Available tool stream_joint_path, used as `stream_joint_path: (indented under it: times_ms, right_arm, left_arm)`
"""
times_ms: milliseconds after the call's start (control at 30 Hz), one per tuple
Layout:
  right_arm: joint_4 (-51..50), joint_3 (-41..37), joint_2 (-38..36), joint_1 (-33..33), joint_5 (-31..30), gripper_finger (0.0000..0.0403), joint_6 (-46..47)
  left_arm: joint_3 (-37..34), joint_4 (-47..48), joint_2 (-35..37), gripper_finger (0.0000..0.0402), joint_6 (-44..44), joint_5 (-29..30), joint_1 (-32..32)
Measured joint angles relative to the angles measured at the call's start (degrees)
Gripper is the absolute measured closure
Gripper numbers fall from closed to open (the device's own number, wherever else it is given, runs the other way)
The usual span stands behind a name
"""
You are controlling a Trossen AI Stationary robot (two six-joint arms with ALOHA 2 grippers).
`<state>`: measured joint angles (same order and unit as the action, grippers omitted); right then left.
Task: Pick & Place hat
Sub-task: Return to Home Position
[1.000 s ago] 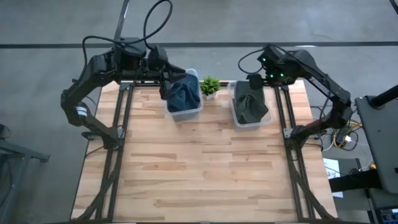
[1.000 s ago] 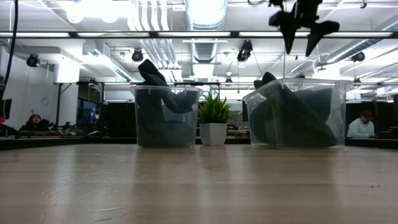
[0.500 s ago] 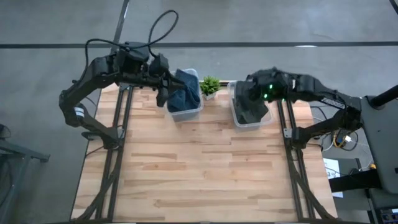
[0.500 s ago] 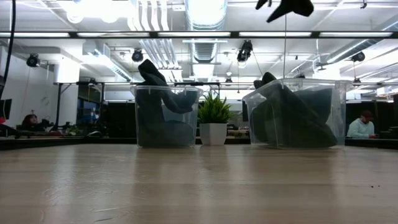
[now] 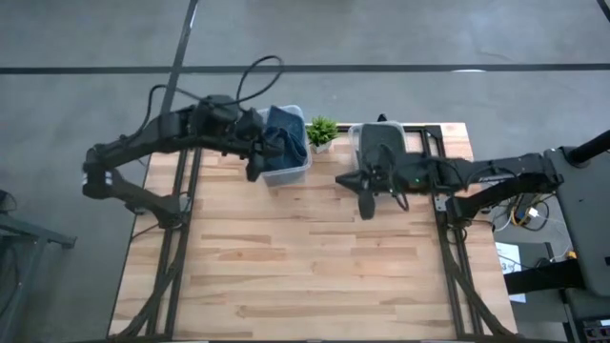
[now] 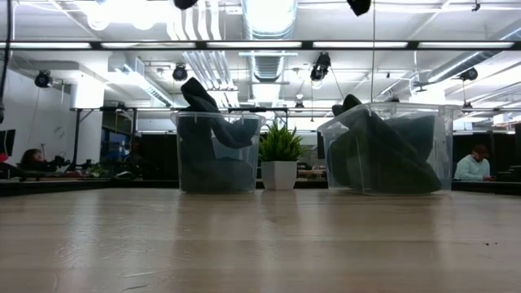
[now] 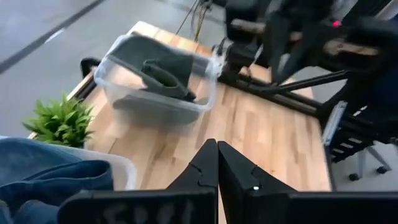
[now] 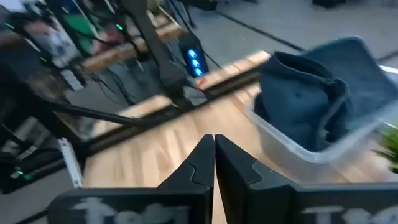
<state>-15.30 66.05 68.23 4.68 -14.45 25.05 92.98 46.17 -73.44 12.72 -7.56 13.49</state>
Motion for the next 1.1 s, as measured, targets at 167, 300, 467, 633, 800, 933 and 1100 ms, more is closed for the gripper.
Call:
stream_joint_path:
  times_ms: [167, 300, 467, 633, 800, 933, 1100]
  right_arm:
    - [7.7, -9.8, -2.7, 1.4, -0.8, 0.0394, 0.2]
    - [0.3, -14.4, -4.8, 1.5, -0.7, 0.0394, -0.2]
    - [10.9, -22.1, -7.3, 3.3, -1.6, 0.0394, -2.1]
    - [25.7, -29.8, -9.1, 3.7, 1.1, 0.0394, -8.4]
    - [23.4, -34.0, -11.2, 3.8, 5.8, 0.0394, -7.4]
    - [22.1, -37.1, -12.0, 4.0, 5.7, 0.0394, -6.3]
    - [29.0, -41.9, -13.2, 4.2, 5.9, 0.0394, -8.2]
  left_arm:
    - [-13.4, -8.5, 7.8, 0.0400, 2.4, 2.6, -0.3]
    - [-22.0, -7.2, 13.9, 0.0400, 6.0, 8.3, 0.0]
    - [-33.5, -16.0, 21.5, 0.0400, 6.2, 14.2, -0.8]
    - [-42.7, -28.2, 28.1, 0.0400, -4.1, 2.8, -1.7]
    - [-49.6, -26.7, 32.5, 0.0400, -4.4, 2.5, -1.6]
    - [-56.5, -29.3, 35.0, 0.0400, -3.3, -0.1, -1.6]
    - [-68.9, -54.0, 37.7, 0.0400, -1.0, -10.0, -1.7]
